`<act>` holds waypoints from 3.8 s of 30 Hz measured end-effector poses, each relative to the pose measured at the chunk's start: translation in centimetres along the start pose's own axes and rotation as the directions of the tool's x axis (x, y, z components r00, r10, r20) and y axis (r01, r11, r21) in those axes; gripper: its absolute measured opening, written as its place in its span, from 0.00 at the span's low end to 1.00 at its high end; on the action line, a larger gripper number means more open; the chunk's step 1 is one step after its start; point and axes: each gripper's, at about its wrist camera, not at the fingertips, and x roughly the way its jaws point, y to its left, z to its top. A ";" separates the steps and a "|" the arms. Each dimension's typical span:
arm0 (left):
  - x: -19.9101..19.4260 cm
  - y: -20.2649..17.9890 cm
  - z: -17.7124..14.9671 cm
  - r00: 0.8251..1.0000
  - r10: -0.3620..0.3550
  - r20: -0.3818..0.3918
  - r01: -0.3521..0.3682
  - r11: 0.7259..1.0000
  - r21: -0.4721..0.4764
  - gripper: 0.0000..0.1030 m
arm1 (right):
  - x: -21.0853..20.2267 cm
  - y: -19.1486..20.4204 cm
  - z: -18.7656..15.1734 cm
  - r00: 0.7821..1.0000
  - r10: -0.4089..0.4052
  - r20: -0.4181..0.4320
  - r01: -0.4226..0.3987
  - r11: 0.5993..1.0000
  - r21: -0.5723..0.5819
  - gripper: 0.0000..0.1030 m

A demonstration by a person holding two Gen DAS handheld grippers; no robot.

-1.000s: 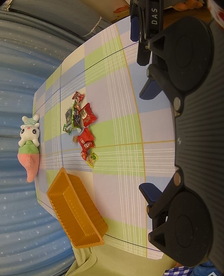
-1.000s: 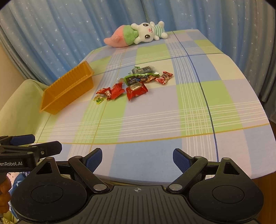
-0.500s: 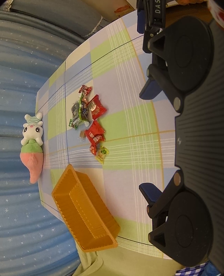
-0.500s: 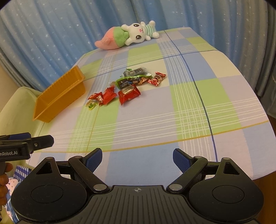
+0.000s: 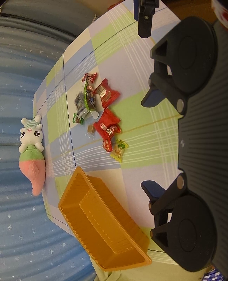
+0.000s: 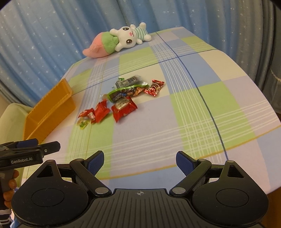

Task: Organize snacks
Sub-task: 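Reach the left tool to the yellow-green candy and grasp it, then grasp the red candy packet with the right tool, then carry both candies into the orange tray and open both tools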

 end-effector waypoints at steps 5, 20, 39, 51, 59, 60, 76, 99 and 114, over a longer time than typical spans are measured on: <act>2.2 0.9 0.7 1.000 -0.009 -0.002 0.009 1.000 0.011 0.79 | 1.9 0.8 1.0 1.000 0.002 0.000 -0.002 1.000 -0.009 0.86; 8.6 1.4 2.6 0.995 -0.084 -0.048 0.086 0.996 0.030 0.45 | 5.9 1.2 3.2 0.998 -0.052 -0.027 0.052 0.999 0.011 0.86; 12.7 2.8 4.9 0.991 -0.098 -0.095 0.090 0.993 -0.082 0.33 | 8.6 1.0 4.9 0.994 -0.086 -0.072 0.088 0.996 0.027 0.86; 12.8 3.7 4.5 0.995 -0.069 -0.076 0.068 0.998 -0.008 0.24 | 10.2 2.3 5.6 0.994 -0.068 -0.091 0.068 0.998 0.000 0.86; 11.9 5.3 3.6 0.995 -0.044 -0.091 0.043 0.999 -0.013 0.24 | 11.5 3.0 6.3 0.997 -0.013 -0.080 0.015 0.999 0.033 0.86; 11.9 5.4 3.5 0.995 -0.042 -0.094 0.040 0.999 -0.015 0.24 | 11.6 3.1 6.5 0.997 -0.002 -0.071 0.005 0.999 0.046 0.86; 11.3 7.7 2.8 0.995 -0.024 -0.101 0.019 0.998 -0.058 0.24 | 14.9 1.9 9.1 0.997 -0.037 -0.064 0.052 0.964 0.262 0.45; 8.4 7.6 2.7 0.996 -0.072 -0.046 0.071 0.997 -0.032 0.23 | 11.6 5.4 7.3 0.997 -0.015 -0.078 0.014 1.000 -0.007 0.23; 2.1 12.6 4.3 0.997 -0.025 0.073 0.037 0.985 -0.166 0.23 | 12.5 15.9 9.4 0.969 0.221 -0.111 -0.239 0.952 -0.190 0.23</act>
